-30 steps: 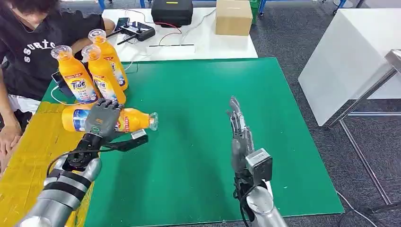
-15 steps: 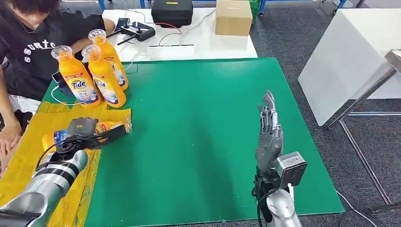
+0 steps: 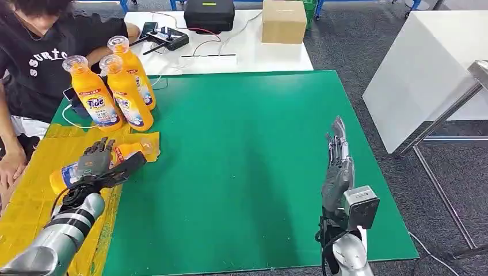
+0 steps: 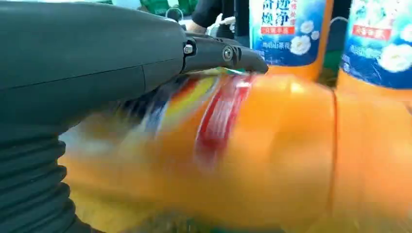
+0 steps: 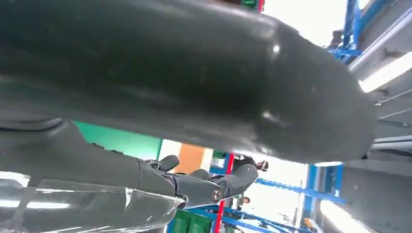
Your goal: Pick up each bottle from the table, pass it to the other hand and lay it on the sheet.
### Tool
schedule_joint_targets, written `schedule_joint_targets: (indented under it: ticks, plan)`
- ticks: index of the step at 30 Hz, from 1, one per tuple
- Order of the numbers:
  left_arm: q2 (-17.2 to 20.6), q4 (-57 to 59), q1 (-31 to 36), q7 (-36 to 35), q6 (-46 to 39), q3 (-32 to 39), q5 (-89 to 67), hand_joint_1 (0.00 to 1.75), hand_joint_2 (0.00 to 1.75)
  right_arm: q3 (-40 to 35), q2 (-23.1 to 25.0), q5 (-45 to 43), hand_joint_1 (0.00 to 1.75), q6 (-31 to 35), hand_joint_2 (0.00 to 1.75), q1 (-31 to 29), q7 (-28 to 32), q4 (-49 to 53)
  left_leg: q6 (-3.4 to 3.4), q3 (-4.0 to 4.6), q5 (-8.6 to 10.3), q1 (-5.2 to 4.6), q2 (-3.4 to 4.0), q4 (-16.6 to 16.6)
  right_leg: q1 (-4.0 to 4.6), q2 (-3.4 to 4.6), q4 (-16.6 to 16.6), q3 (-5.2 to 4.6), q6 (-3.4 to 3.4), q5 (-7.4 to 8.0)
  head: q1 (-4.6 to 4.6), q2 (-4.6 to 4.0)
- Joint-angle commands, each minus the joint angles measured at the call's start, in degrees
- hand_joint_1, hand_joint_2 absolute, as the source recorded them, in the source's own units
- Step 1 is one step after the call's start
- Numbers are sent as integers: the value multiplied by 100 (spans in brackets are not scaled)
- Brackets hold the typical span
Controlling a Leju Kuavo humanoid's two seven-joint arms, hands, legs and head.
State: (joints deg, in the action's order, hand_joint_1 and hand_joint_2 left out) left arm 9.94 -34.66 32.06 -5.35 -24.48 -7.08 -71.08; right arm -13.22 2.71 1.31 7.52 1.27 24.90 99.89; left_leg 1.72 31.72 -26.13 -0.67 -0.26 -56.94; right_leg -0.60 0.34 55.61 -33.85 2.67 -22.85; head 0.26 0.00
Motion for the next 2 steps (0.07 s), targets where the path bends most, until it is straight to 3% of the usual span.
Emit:
schedule_joint_targets:
  ticks: [1, 2]
  plan:
    - [-295, -924, -469, 436, -329, 431, 540, 0, 175, 192, -83, 54, 0, 10, 0, 113, -46, -143, -9, -12, -7, 10, -2, 1, 10, -6, -9, 18, -5, -5, -2, 0]
    - [-352, -1262, -632, 600, -558, 498, 749, 0, 175, 196, -90, 72, 0, 8, 0, 154, -19, -140, -14, -18, -11, 14, -4, 0, 14, -10, -10, 26, -8, -9, -2, 0]
